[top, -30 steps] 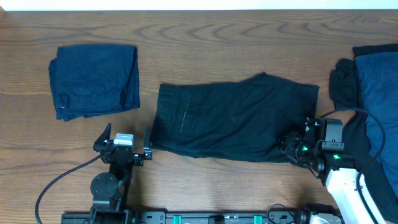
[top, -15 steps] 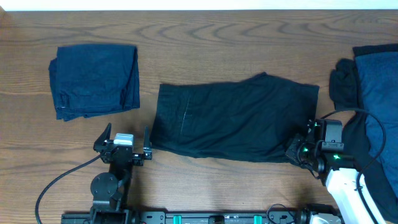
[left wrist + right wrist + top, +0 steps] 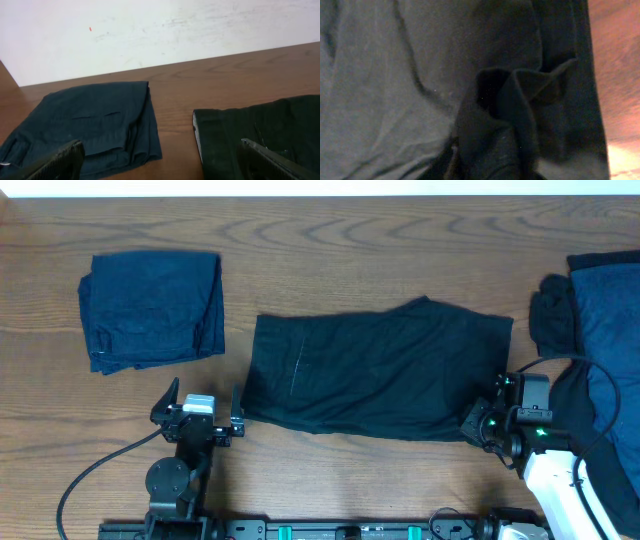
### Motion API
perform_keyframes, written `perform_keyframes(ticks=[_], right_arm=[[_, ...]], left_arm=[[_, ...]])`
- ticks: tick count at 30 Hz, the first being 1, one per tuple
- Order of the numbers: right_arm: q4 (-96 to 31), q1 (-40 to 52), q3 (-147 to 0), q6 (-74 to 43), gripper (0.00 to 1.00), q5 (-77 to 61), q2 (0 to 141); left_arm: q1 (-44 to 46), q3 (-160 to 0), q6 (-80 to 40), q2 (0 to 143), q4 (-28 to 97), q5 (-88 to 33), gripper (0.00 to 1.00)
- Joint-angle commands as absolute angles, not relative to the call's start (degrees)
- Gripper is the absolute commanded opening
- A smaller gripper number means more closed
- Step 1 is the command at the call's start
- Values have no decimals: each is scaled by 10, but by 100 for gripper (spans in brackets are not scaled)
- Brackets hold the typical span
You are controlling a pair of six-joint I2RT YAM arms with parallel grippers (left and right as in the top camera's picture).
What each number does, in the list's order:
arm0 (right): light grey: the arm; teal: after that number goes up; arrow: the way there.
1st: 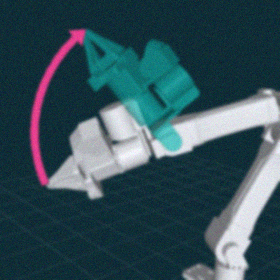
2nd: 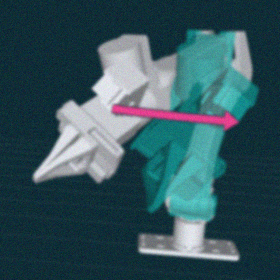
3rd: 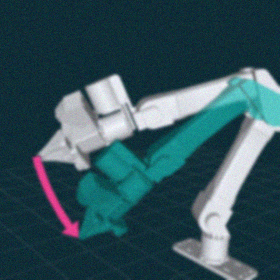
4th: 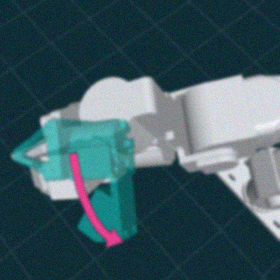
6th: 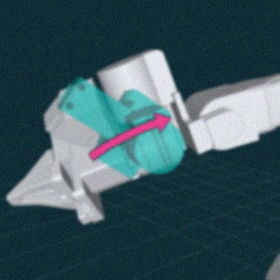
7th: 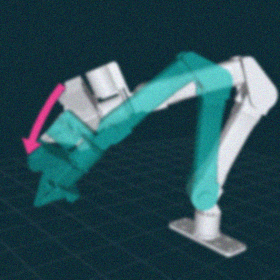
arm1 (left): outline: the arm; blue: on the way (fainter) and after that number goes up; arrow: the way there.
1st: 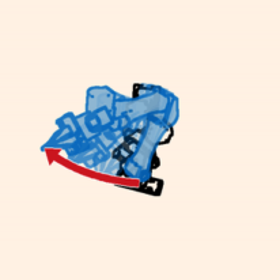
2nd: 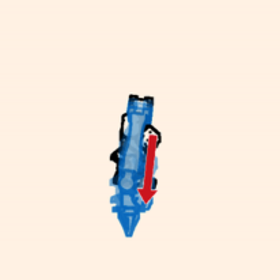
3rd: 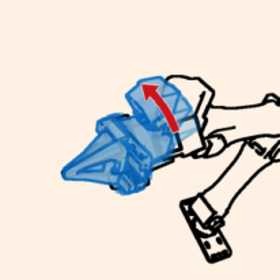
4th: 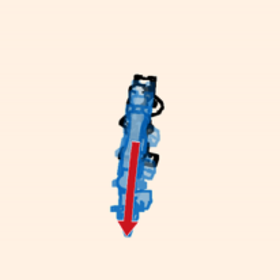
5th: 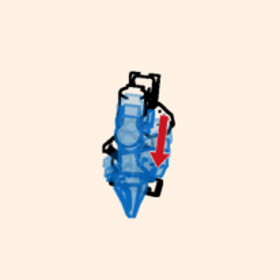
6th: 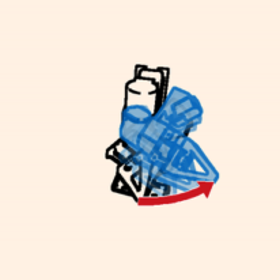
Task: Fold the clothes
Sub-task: 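Grasp the lower right corner of the black pants with the right gripper, then reach the left gripper to the pants' lower left corner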
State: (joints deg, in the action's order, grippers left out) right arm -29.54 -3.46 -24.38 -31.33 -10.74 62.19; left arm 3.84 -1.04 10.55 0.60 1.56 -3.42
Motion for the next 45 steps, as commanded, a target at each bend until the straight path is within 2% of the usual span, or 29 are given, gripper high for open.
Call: perform_keyframes(ticks=[1, 40, 45], right_arm=[[-296, -37, -255, -310, 3, -88, 622], [-298, -37, -255, -310, 1, -142, 622], [-293, -37, -255, -310, 0, -142, 622]], left_arm=[[36, -2, 109, 4, 38, -34, 98], [36, -3, 101, 4, 19, -41, 98], [36, -54, 90, 4, 63, -70, 98]])
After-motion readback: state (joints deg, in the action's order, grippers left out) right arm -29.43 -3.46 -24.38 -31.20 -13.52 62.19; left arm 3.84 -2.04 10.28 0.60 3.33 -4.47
